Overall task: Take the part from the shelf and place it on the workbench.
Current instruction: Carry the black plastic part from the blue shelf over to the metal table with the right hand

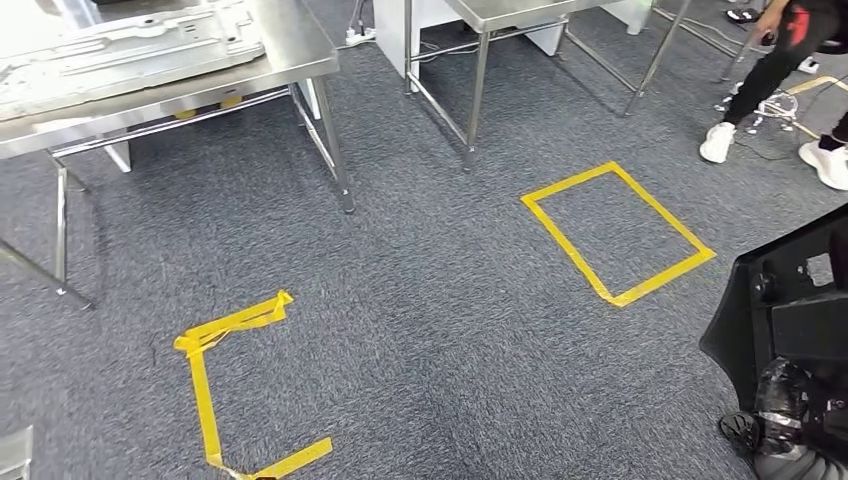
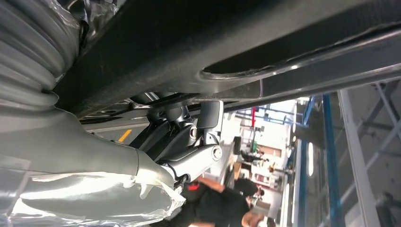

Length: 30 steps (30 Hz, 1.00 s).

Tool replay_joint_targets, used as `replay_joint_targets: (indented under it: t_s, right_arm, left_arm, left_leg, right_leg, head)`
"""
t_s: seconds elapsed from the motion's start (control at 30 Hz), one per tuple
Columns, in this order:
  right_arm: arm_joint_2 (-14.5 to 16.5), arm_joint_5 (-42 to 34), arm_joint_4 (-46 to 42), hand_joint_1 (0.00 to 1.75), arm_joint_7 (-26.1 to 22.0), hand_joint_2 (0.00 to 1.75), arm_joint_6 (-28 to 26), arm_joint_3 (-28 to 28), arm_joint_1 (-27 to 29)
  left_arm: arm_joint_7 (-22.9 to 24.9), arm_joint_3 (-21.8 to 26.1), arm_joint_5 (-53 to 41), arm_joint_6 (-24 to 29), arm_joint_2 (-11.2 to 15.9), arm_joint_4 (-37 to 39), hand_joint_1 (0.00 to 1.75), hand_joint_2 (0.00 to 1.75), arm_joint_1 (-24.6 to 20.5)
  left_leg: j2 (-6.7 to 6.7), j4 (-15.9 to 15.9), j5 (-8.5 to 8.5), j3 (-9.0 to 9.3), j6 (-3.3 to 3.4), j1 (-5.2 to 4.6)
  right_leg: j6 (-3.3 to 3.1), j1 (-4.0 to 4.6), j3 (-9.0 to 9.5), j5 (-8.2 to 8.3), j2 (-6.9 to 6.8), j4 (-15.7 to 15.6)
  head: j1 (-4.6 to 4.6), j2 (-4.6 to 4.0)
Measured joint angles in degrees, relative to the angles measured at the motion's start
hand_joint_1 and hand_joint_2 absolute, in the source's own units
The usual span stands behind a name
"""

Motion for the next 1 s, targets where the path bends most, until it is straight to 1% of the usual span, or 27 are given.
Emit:
replay_joint_targets:
  t_s: [0.03, 0.07, 0.1, 0.13, 0.17, 0.2, 0.23, 0.27, 0.3, 0.33, 0.37, 0.4, 0.43, 0.47, 0.53, 0.57, 0.6, 0.67, 0.7, 0.73, 0.77, 0.8, 0.83, 0.9, 0.93, 0.97, 1.0]
  right_arm:
    - [0.0, -0.01, 0.01, 1.75, 0.0, 1.75, 0.05, 0.01, -0.05]
    - [0.01, -0.01, 0.01, 1.75, 0.0, 1.75, 0.11, 0.01, -0.06]
    - [0.02, -0.02, 0.01, 1.75, 0.0, 1.75, 0.16, 0.02, -0.06]
    - [0.03, -0.04, 0.01, 1.75, 0.0, 1.75, 0.2, 0.03, -0.04]
    - [0.04, -0.07, 0.01, 1.75, 0.0, 1.75, 0.21, 0.04, 0.02]
    - [0.05, -0.09, 0.01, 1.75, 0.0, 1.75, 0.21, 0.05, 0.04]
    - [0.06, -0.11, 0.02, 1.75, 0.0, 1.75, 0.22, 0.06, 0.06]
    - [0.07, -0.11, 0.02, 1.75, 0.0, 1.75, 0.22, 0.07, 0.07]
    - [0.08, -0.11, 0.02, 1.75, 0.0, 1.75, 0.23, 0.08, 0.07]
    - [0.09, -0.11, 0.02, 1.75, 0.01, 1.75, 0.23, 0.08, 0.06]
    - [0.09, -0.11, 0.02, 1.75, 0.01, 1.75, 0.23, 0.08, 0.06]
    - [0.08, -0.11, 0.01, 1.75, 0.02, 1.75, 0.23, 0.08, 0.03]
    - [0.08, -0.11, 0.01, 1.75, 0.02, 1.75, 0.23, 0.07, 0.02]
    - [0.07, -0.1, 0.0, 1.75, 0.02, 1.75, 0.23, 0.07, 0.01]
    - [0.05, -0.04, 0.0, 1.75, 0.03, 1.75, 0.29, 0.07, 0.01]
    - [0.04, 0.01, 0.0, 1.75, 0.03, 1.75, 0.36, 0.07, 0.02]
    - [0.04, 0.1, 0.0, 1.75, 0.03, 1.75, 0.43, 0.07, 0.03]
    - [0.06, 0.28, 0.0, 1.75, 0.03, 1.75, 0.51, 0.05, 0.16]
    - [0.09, 0.37, 0.01, 1.75, 0.02, 1.75, 0.51, 0.05, 0.27]
    - [0.13, 0.4, 0.01, 1.75, 0.02, 1.75, 0.51, 0.07, 0.38]
    - [0.18, 0.45, 0.02, 1.75, 0.02, 1.75, 0.51, 0.08, 0.47]
    - [0.22, 0.49, 0.02, 1.75, 0.02, 1.75, 0.51, 0.09, 0.52]
    - [0.26, 0.52, 0.02, 1.75, 0.01, 1.75, 0.51, 0.09, 0.53]
    - [0.29, 0.57, 0.02, 1.75, 0.0, 1.75, 0.5, 0.09, 0.53]
    - [0.34, 0.61, -0.02, 1.75, -0.02, 1.75, 0.5, 0.09, 0.54]
    - [0.38, 0.66, -0.05, 1.75, -0.04, 1.75, 0.49, 0.09, 0.56]
    - [0.45, 0.69, -0.09, 1.75, -0.07, 1.75, 0.49, 0.09, 0.58]
  left_arm:
    - [0.0, 0.0, -0.01, -0.01, 0.0, 0.0, 0.0, 0.0, 0.13]
    - [0.0, 0.0, -0.01, -0.01, 0.0, 0.0, 0.0, 0.0, 0.23]
    - [-0.02, 0.0, -0.01, -0.01, 0.03, 0.0, 0.0, 0.0, 0.25]
    - [-0.04, 0.0, -0.01, -0.02, 0.11, 0.0, 0.0, 0.0, 0.22]
    - [-0.05, -0.01, -0.01, -0.02, 0.28, 0.0, 0.0, 0.0, 0.15]
    - [-0.07, -0.01, -0.01, -0.03, 0.53, 0.0, 0.0, 0.0, 0.1]
    - [-0.04, -0.02, -0.01, -0.04, 0.79, 0.0, 0.0, 0.0, 0.1]
    - [-0.02, -0.03, -0.01, -0.04, 1.01, 0.0, 0.0, 0.0, 0.13]
    - [-0.01, -0.04, -0.01, -0.04, 1.16, 0.0, 0.0, 0.0, 0.17]
    - [0.01, -0.04, -0.01, -0.04, 1.26, 0.0, 0.0, 0.0, 0.2]
    - [0.0, -0.04, -0.01, -0.04, 1.31, 0.0, 0.0, 0.0, 0.17]
    - [0.01, -0.04, -0.01, -0.03, 1.34, 0.0, 0.0, 0.0, 0.11]
    - [0.01, -0.04, -0.01, -0.03, 1.35, 0.0, 0.0, 0.0, 0.05]
    - [0.04, -0.04, -0.01, -0.03, 1.36, 0.0, 0.0, 0.0, 0.01]
    - [0.1, -0.04, -0.01, -0.03, 1.35, 0.0, 0.0, 0.0, 0.11]
    - [0.14, -0.04, -0.01, -0.02, 1.29, 0.0, 0.0, 0.0, 0.15]
    - [0.16, -0.04, -0.01, -0.01, 1.11, 0.0, 0.0, 0.0, 0.15]
    - [0.17, -0.04, -0.01, 0.04, 0.67, 0.0, 0.0, 0.0, 0.04]
    - [0.17, -0.04, -0.01, 0.05, 0.45, 0.0, 0.0, 0.0, -0.01]
    - [0.17, -0.04, -0.01, 0.05, 0.36, 0.0, 0.0, 0.0, -0.02]
    - [0.17, -0.04, -0.01, 0.06, 0.29, 0.0, 0.0, 0.0, -0.02]
    - [0.17, -0.04, -0.01, 0.05, 0.25, 0.0, 0.0, 0.0, 0.0]
    - [0.17, -0.04, -0.01, 0.05, 0.24, 0.0, 0.0, 0.0, 0.02]
    - [0.17, -0.04, -0.01, 0.04, 0.23, 0.0, 0.0, 0.0, -0.03]
    - [0.17, -0.04, -0.01, 0.03, 0.13, 0.0, 0.0, 0.0, -0.06]
    - [0.17, -0.04, -0.01, 0.02, 0.01, 0.0, 0.0, 0.0, -0.08]
    - [0.17, -0.04, -0.01, 0.02, -0.1, 0.0, 0.0, 0.0, -0.05]
  left_leg:
    - [0.15, 0.04, 0.04, -0.23, -0.34, 0.03]
    - [1.27, 0.66, -0.48, -0.62, -0.6, -0.09]
    - [3.02, 2.3, -1.69, -1.43, -0.77, -0.26]
    - [5.24, 5.21, -3.58, -2.71, -0.85, -0.39]
    - [6.8, 8.91, -5.7, -4.35, -1.0, -0.44]
    - [7.59, 12.59, -7.42, -5.92, -1.16, -0.39]
    - [7.96, 15.09, -8.26, -6.82, -1.35, -0.31]
    - [8.18, 15.54, -8.01, -6.66, -1.54, -0.22]
    - [8.48, 13.63, -6.74, -5.26, -1.72, -0.12]
    - [9.14, 9.85, -4.93, -2.84, -1.88, -0.04]
    - [10.43, 5.64, -3.66, -0.34, -1.92, -0.11]
    - [11.33, 2.32, -2.72, 1.57, -1.62, -0.18]
    - [11.86, 0.39, -2.38, 2.58, -1.19, -0.27]
    - [11.87, -0.16, -2.47, 2.68, -0.66, -0.4]
    - [10.44, -0.06, -2.11, 2.3, 0.26, -0.31]
    - [9.86, -0.08, -1.93, 2.18, 0.58, -0.21]
    - [9.26, -0.13, -1.71, 2.04, 0.93, -0.08]
    - [8.02, -0.14, -1.32, 1.59, 1.45, 0.0]
    - [7.32, -0.13, -1.13, 1.33, 1.62, -0.05]
    - [6.54, -0.12, -0.97, 1.13, 1.7, -0.14]
    - [5.7, -0.12, -0.81, 0.99, 1.73, -0.25]
    - [4.84, -0.12, -0.66, 0.93, 1.71, -0.35]
    - [3.96, -0.12, -0.52, 0.92, 1.66, -0.46]
    - [2.35, -0.11, -0.18, 0.74, 1.39, -0.58]
    - [1.61, -0.12, 0.03, 0.49, 1.11, -0.48]
    - [0.91, -0.13, 0.25, 0.18, 0.75, -0.28]
    - [0.21, -0.2, 0.49, -0.12, 0.31, -0.1]
  right_leg:
    - [0.01, -0.04, 0.14, 0.33, -0.83, -0.49]
    - [-0.07, -0.12, 0.37, 0.7, -1.66, -1.17]
    - [-0.19, -0.23, 0.6, 1.09, -2.54, -1.83]
    - [-0.28, -0.29, 0.74, 1.34, -3.43, -2.23]
    - [-0.41, -0.27, 0.74, 1.4, -4.29, -2.35]
    - [-0.45, -0.27, 0.67, 1.42, -5.24, -2.29]
    - [-0.43, -0.29, 0.59, 1.4, -6.17, -2.2]
    - [-0.37, -0.33, 0.54, 1.35, -7.07, -2.1]
    - [-0.26, -0.39, 0.53, 1.28, -7.91, -1.97]
    - [-0.06, -0.46, 0.55, 1.15, -8.71, -1.78]
    - [0.24, -0.41, 0.56, 0.95, -9.42, -1.47]
    - [0.6, -0.32, 0.53, 0.7, -10.03, -1.09]
    - [0.96, -0.21, 0.5, 0.51, -10.55, -0.77]
    - [1.27, -0.08, 0.49, 0.41, -11.03, -0.57]
    - [1.76, -0.13, 0.55, 0.28, -11.78, -0.45]
    - [2.04, -0.23, 0.44, -0.26, -11.16, 0.05]
    - [2.31, -0.37, -0.21, -1.56, -9.76, 1.73]
    - [2.72, -0.62, -3.21, -5.74, -6.18, 8.8]
    - [2.77, -0.68, -5.19, -7.67, -5.16, 13.12]
    - [2.71, -0.69, -6.65, -8.62, -4.75, 16.2]
    - [2.51, -0.68, -7.21, -8.43, -4.55, 17.31]
    - [2.17, -0.65, -6.61, -7.09, -4.33, 15.9]
    - [1.65, -0.59, -5.03, -4.97, -3.81, 12.43]
    - [0.25, -0.37, -1.27, -1.29, -0.86, 4.08]
    - [-0.23, -0.25, -0.15, -0.35, 0.38, 1.41]
    - [-0.51, -0.09, 0.3, -0.08, 1.12, 0.14]
    - [-0.53, 0.02, 0.31, -0.03, 0.91, -0.13]
  head:
    - [-0.04, -0.01]
    - [-0.1, -0.01]
    - [-0.2, -0.01]
    - [-0.29, -0.01]
    - [-0.35, -0.01]
    - [-0.37, -0.01]
    - [-0.37, 0.0]
    - [-0.37, 0.0]
    - [-0.38, 0.0]
    - [-0.38, 0.0]
    - [-0.39, -0.01]
    - [-0.4, -0.01]
    - [-0.36, -0.01]
    - [-0.32, -0.01]
    - [-0.22, 0.0]
    - [-0.18, 0.0]
    - [-0.13, 0.0]
    - [-0.02, -0.01]
    - [-0.01, -0.01]
    - [-0.01, -0.01]
    - [-0.01, -0.01]
    - [-0.01, -0.01]
    - [-0.01, 0.0]
    - [-0.08, 0.0]
    - [-0.1, 0.0]
    - [-0.12, -0.01]
    - [-0.11, -0.01]
